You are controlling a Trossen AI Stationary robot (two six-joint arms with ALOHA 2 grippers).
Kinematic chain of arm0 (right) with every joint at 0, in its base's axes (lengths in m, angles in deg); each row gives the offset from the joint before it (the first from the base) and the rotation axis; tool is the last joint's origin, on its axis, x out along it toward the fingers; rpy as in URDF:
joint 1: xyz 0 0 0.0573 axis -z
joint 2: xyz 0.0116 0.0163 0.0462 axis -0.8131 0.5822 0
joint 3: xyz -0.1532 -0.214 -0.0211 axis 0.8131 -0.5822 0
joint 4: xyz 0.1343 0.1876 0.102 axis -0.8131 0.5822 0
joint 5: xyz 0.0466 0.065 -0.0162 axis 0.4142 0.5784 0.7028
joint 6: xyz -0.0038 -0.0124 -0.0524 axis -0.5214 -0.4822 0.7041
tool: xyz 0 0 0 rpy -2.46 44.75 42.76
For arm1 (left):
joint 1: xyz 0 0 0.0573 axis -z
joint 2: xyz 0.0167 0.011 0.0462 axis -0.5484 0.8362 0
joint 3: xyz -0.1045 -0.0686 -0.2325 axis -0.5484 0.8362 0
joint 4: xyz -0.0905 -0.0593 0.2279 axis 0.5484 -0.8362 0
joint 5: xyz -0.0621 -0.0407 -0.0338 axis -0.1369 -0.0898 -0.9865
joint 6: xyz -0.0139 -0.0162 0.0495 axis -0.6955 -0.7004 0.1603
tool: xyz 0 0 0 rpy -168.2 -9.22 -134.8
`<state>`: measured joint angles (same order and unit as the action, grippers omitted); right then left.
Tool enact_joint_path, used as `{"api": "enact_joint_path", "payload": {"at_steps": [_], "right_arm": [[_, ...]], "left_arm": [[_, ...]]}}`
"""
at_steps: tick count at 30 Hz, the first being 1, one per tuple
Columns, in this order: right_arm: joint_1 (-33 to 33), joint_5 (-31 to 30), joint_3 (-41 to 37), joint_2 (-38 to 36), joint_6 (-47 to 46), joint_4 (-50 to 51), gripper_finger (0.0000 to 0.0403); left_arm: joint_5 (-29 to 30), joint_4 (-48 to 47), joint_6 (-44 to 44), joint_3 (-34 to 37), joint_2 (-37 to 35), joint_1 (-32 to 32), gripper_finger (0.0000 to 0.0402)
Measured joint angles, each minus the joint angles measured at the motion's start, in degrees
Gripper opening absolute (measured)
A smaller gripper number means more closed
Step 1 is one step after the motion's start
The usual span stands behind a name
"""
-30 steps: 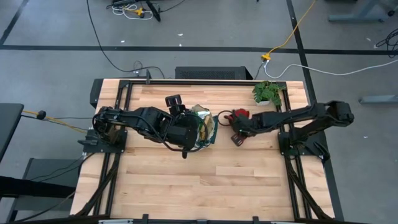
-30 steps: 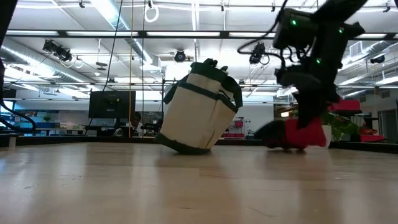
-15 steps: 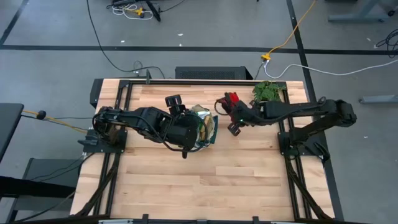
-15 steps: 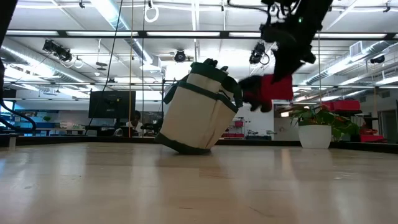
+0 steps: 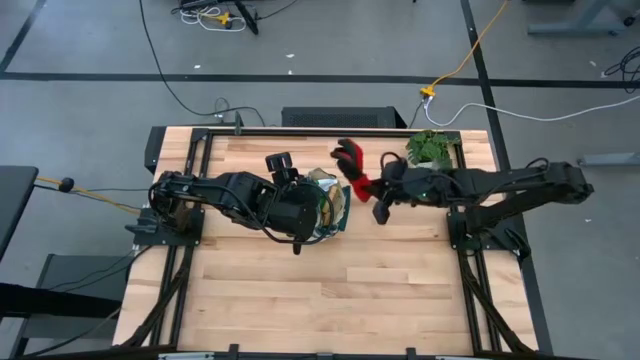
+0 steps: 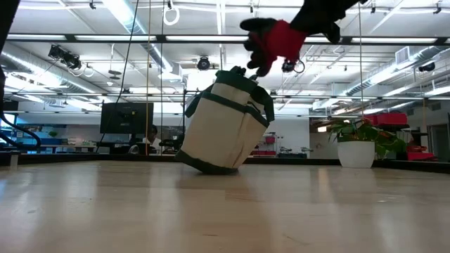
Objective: Pick & Place Garden tools in Gardening bag
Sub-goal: Put the red gloves into the brown gardening bag
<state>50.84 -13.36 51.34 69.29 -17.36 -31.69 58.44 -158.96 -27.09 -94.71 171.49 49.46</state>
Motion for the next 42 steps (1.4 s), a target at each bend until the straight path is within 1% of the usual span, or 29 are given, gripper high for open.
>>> {"api": "enact_joint_path", "payload": {"at_steps": [3, 6, 11, 15, 19, 22, 28, 32, 36, 39, 42], "right_arm": [[-0.9, 0.1, -3.4, 0.0, 1.5, -6.8, 0.0015], [-1.2, 0.9, -7.9, 0.0, 3.0, -16.3, 0.0015], [-1.2, 5.8, -16.7, 0.0, 5.0, -36.0, 0.0015], [-1.2, 7.5, -22.5, 0.0, 5.3, -46.3, 0.0015], [-1.2, 7.5, -24.9, 0.2, 5.5, -51.1, 0.0015], [-1.2, 7.5, -25.8, 0.6, 7.5, -54.4, 0.0015], [-1.2, 7.5, -25.9, 2.2, 9.9, -56.0, 0.0015], [-1.2, 7.7, -25.9, 4.5, 10.2, -57.6, 0.0015], [-1.2, 7.7, -25.9, 6.1, 10.6, -58.7, 0.0015], [-1.1, 7.7, -25.9, 6.3, 11.1, -58.5, 0.0015], [-1.0, 7.6, -25.9, 6.0, 11.9, -58.4, 0.0015]], "left_arm": [[0.0, 0.0, 0.0, 0.0, 0.0, 0.0, 0.0190], [0.0, 0.0, 0.0, 0.0, 0.0, 0.0, 0.0190], [0.0, 0.0, -0.7, 0.0, 0.0, 0.0, 0.0190], [0.3, 0.0, -0.8, 0.0, 0.0, 0.0, 0.0190], [2.5, 0.0, -0.8, 0.0, 0.0, -0.2, 0.0190], [3.4, 0.0, -1.1, 0.0, 0.0, -0.6, 0.0190], [3.7, 0.1, -3.2, 0.3, 0.0, -1.0, 0.0190], [4.1, 0.0, -6.0, 4.2, -0.1, -1.7, 0.0190], [4.8, 0.0, -8.4, 10.2, -0.1, -2.1, 0.0190], [7.2, 0.3, -10.0, 15.2, 0.0, -2.3, 0.0190], [9.5, 2.4, -9.0, 19.4, 0.0, -2.3, 0.0190]]}}
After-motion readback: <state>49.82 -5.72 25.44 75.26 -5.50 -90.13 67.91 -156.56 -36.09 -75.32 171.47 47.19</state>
